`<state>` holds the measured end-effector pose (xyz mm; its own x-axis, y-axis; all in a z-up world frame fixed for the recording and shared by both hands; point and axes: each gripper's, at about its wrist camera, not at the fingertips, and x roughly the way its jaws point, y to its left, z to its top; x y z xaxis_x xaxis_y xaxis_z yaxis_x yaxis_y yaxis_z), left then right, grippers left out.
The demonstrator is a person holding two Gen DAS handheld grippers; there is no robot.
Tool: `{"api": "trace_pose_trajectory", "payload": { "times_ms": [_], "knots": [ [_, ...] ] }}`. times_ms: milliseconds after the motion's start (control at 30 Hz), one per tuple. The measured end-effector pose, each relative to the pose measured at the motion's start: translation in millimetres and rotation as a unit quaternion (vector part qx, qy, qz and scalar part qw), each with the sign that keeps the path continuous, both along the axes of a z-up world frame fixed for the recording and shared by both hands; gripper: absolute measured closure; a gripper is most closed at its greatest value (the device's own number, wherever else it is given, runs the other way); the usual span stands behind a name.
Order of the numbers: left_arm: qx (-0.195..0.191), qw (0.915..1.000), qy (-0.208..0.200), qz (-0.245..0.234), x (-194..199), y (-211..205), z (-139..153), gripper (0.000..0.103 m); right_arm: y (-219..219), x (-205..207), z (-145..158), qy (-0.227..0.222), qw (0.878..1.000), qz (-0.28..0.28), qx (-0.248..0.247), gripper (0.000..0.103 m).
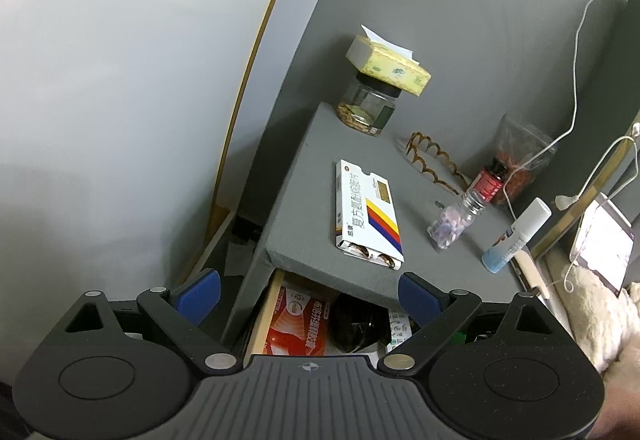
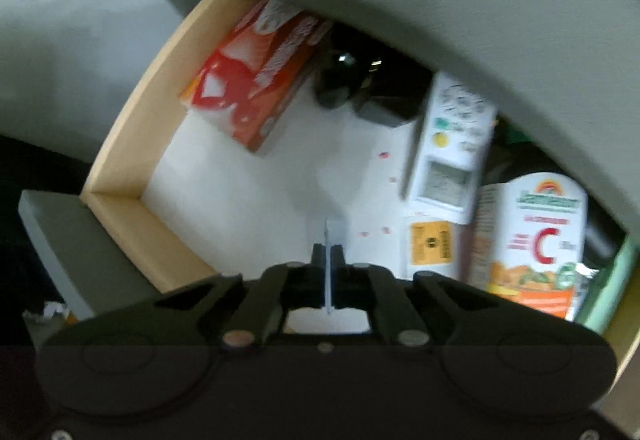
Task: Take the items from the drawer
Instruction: 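Reach into the drawer and grasp the small clear zip bag with the right tool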
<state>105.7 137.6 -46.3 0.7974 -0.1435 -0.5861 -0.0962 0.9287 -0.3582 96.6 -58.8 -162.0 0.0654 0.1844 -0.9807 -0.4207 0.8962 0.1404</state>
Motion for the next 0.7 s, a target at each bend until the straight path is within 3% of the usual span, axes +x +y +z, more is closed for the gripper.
{"api": "trace_pose_trajectory", "payload": {
  "times_ms": [133,333,567,700],
  "knots": [
    [0.002,1.0000,-0.001,0.000,-1,-1,0,0.010,-15,1,-5,0.013,1.000,-0.013,0.004,0.102],
    [0.006,1.0000,0.001,-0.001,-2,-1,0,0.010,-36,1,-13,0.045,0.995,-0.048,0.072,0.094],
    [0.007,1.0000,0.002,-0.002,-1,-2,-1,0.010,-41,3,-16,0.069,0.983,-0.079,0.149,0.093],
    [0.008,1.0000,0.001,-0.003,-1,-2,-1,0.010,-30,3,-11,0.067,0.982,-0.070,0.160,0.093]
  ]
}}
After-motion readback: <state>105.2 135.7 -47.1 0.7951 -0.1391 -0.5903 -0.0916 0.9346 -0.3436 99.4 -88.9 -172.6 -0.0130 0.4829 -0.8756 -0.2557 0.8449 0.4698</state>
